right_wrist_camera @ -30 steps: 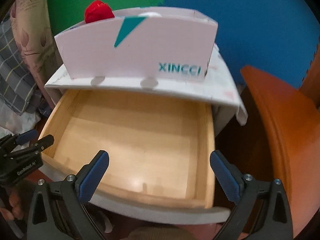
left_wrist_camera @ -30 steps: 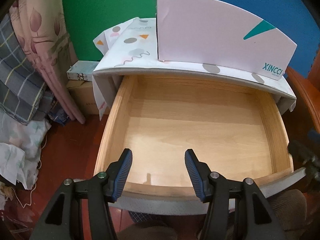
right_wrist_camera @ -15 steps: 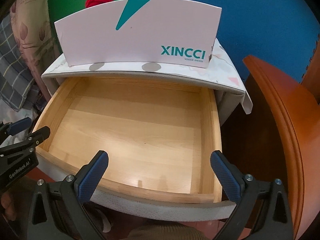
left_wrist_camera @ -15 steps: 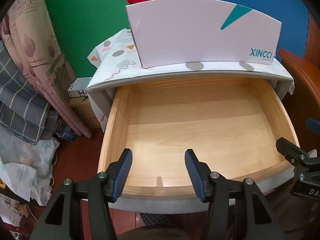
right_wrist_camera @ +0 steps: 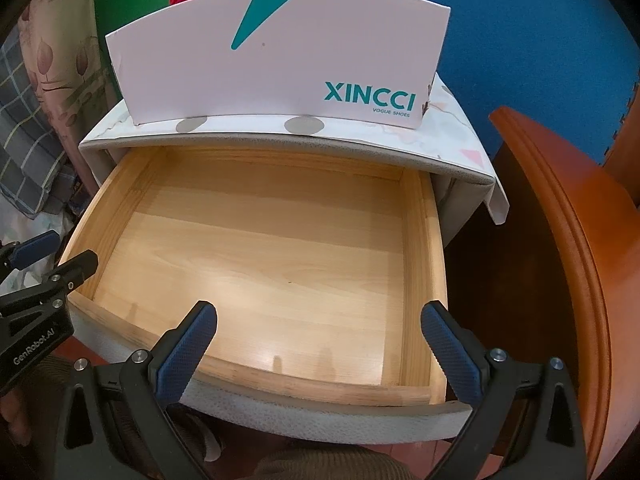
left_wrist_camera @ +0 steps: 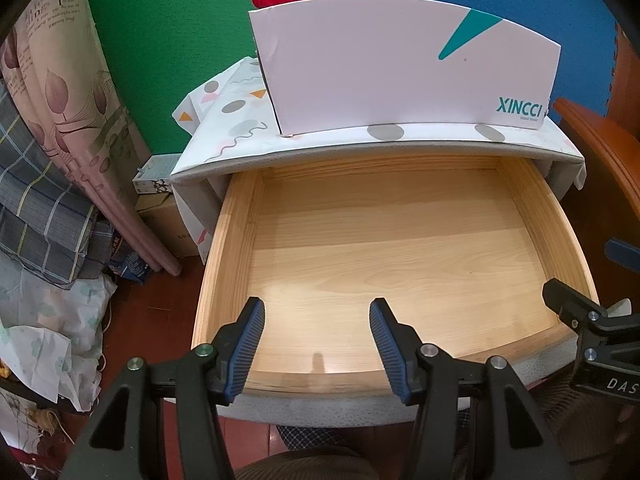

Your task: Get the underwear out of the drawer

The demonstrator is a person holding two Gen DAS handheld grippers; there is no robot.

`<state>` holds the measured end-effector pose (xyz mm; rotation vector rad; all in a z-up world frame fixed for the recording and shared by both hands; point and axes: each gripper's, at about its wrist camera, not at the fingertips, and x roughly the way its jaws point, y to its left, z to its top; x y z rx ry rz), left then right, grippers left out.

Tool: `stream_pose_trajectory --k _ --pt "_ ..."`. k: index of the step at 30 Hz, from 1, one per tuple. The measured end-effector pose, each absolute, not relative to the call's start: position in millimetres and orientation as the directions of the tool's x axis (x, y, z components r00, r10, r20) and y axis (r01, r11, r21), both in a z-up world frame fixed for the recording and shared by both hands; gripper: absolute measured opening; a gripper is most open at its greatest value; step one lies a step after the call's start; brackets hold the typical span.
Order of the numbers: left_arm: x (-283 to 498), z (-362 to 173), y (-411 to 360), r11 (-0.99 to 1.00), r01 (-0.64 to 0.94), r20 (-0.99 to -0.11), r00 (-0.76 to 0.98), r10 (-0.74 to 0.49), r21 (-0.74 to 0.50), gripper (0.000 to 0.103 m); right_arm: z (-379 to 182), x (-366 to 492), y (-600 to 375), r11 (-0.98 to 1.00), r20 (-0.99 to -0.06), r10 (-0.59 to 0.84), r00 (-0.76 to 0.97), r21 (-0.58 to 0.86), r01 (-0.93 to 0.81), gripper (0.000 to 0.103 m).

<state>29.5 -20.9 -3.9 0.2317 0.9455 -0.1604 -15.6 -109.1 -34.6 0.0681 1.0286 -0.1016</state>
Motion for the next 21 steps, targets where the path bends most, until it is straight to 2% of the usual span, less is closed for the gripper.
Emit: stream_pose_trajectory --k 21 --pt "28.5 -3.8 -21.5 0.965 0.235 -0.816 0.577 -0.042 0.116 0.056 -35.6 -15.0 -105.4 0.994 -0.859 -0.068 0.507 -0.016 0.106 0.101"
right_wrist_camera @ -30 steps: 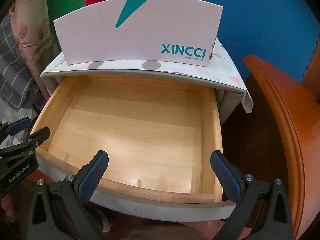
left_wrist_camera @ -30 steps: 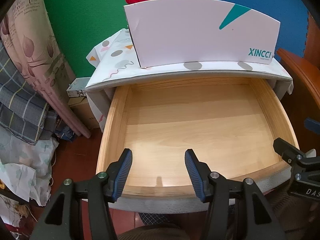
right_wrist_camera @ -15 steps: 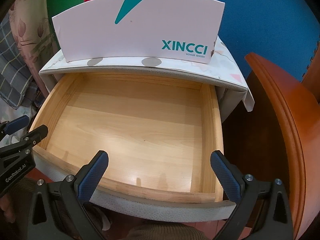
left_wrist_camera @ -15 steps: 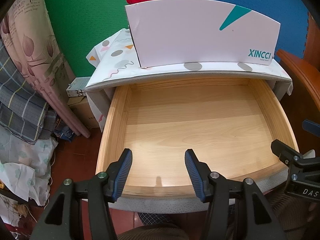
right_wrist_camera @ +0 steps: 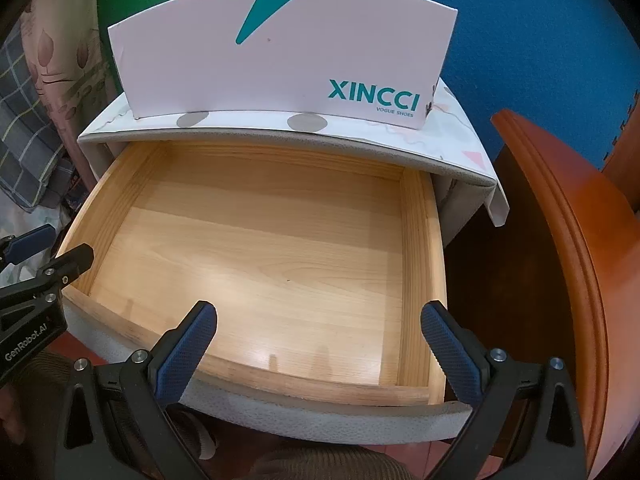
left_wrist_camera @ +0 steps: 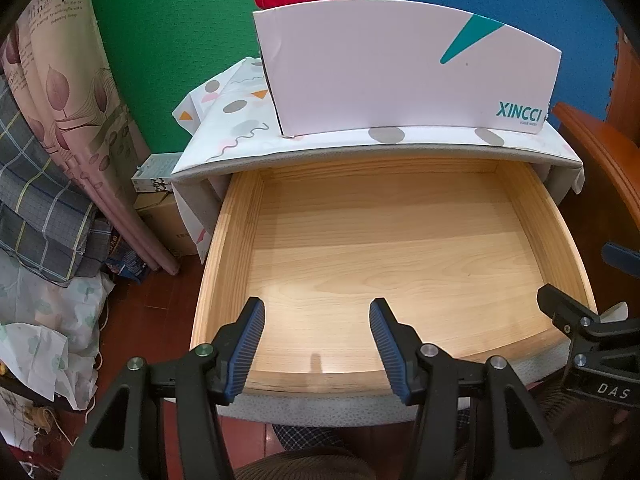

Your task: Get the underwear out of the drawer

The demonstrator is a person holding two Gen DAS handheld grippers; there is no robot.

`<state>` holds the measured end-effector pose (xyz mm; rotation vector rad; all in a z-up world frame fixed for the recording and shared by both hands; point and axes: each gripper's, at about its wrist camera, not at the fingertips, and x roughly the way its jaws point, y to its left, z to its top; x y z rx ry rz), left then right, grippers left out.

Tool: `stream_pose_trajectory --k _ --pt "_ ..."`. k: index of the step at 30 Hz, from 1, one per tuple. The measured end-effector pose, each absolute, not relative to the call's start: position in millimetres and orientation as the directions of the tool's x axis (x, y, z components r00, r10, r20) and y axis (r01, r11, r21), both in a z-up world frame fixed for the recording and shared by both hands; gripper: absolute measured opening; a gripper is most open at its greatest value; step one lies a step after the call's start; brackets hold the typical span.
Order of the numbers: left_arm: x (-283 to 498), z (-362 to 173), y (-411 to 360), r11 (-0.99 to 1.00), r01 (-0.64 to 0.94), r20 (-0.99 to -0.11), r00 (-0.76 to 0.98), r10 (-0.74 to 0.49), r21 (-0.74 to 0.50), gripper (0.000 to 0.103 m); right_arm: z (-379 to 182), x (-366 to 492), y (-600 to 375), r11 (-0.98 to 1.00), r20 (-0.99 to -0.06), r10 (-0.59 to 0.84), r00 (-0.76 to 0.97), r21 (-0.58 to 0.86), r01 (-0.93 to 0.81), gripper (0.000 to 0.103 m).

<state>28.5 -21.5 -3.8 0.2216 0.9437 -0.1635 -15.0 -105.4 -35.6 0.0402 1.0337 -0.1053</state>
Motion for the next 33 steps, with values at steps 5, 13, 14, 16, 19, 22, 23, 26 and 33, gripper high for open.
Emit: stream_pose_trajectory --k 5,13,14,16,19,22,23,26,33 --pt "28.0 -3.6 -22.6 0.965 0.235 -0.815 0.577 -0.041 0.117 0.056 -36.0 -14.7 -104.9 0.994 -0.860 -0.069 0.505 -0.017 0.107 0.101" --pt "28.3 -3.9 -23.8 0.964 0.237 -0.816 0.576 -0.042 0.118 0.056 -36.2 -14.8 -105.2 0.994 -0.861 -0.070 0.504 -0.018 0.109 0.101" --pt "28.3 -3.5 -23.6 0.965 0.236 -0.817 0.575 -0.041 0.118 0.056 -36.4 -14.7 -105.3 0.994 -0.861 -0.070 0.503 -0.017 0.109 0.101" --pt "28.4 -3.5 -23.6 0.965 0.237 -0.817 0.576 -0.043 0.117 0.056 -36.6 -14.5 -105.3 0.994 -0.862 -0.070 0.502 -0.017 0.109 0.101" --pt "28.5 -3.4 -23.9 0.964 0.238 -0.816 0.576 -0.043 0.117 0.056 -36.8 -14.2 -105.5 0.994 -0.862 -0.069 0.501 -0.016 0.110 0.101" --pt "28.5 -2.9 -24.6 0.964 0.239 -0.816 0.576 -0.044 0.117 0.056 -36.7 -14.4 -105.4 0.994 -0.863 -0.068 0.501 -0.015 0.110 0.101" --pt "28.5 -2.9 -24.6 0.964 0.238 -0.815 0.578 -0.043 0.118 0.056 -36.7 -14.7 -105.5 0.994 -0.862 -0.068 0.502 -0.014 0.110 0.101" --pt "28.4 -2.6 -25.0 0.963 0.241 -0.812 0.581 -0.045 0.119 0.056 -36.9 -14.4 -105.6 0.994 -0.862 -0.068 0.501 -0.014 0.111 0.101" --pt "27.1 -1.3 -24.7 0.964 0.242 -0.814 0.578 -0.049 0.114 0.056 -36.9 -14.3 -105.5 0.994 -0.863 -0.068 0.501 -0.014 0.112 0.101"
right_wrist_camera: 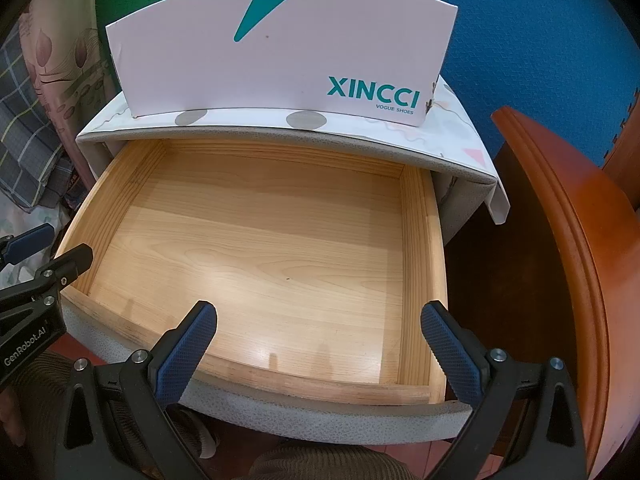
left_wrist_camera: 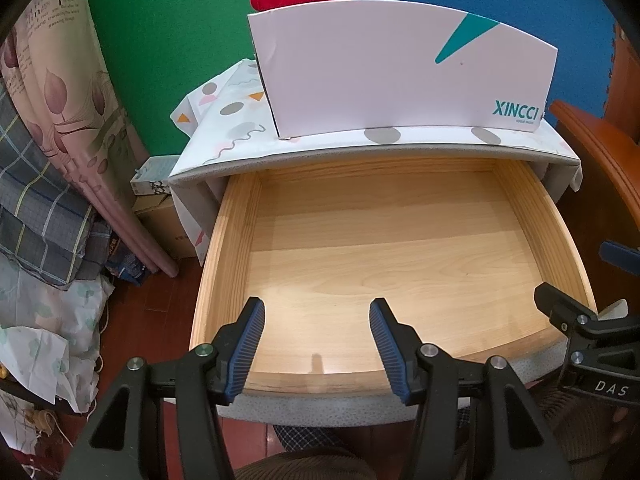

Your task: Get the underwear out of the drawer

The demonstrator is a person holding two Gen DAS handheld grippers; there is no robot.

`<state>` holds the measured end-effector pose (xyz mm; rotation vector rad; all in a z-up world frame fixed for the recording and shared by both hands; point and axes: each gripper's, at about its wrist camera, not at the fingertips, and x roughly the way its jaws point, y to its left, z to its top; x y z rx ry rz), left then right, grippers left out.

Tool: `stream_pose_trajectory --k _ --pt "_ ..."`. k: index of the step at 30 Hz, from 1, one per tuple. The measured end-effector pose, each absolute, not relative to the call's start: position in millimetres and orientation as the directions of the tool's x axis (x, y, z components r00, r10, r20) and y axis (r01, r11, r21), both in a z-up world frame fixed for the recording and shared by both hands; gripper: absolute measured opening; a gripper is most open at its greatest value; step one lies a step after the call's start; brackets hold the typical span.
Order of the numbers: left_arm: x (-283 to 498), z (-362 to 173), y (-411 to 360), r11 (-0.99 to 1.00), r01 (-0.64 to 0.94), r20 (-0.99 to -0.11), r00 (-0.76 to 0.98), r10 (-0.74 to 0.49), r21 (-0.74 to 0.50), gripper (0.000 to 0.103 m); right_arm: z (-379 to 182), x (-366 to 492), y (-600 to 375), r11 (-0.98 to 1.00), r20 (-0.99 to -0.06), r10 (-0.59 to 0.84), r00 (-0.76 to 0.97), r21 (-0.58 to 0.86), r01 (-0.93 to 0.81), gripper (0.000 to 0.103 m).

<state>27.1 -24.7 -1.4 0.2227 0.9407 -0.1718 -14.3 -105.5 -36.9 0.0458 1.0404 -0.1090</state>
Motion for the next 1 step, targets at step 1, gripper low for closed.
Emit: stream_pose_trajectory --k 1 --pt "27.1 -1.2 -24.1 0.964 0.240 -0.815 0.577 -0.048 0.114 0.056 -36.9 -14.3 -105.4 0.994 -0.863 -0.068 0.501 -0.014 0.112 0.101"
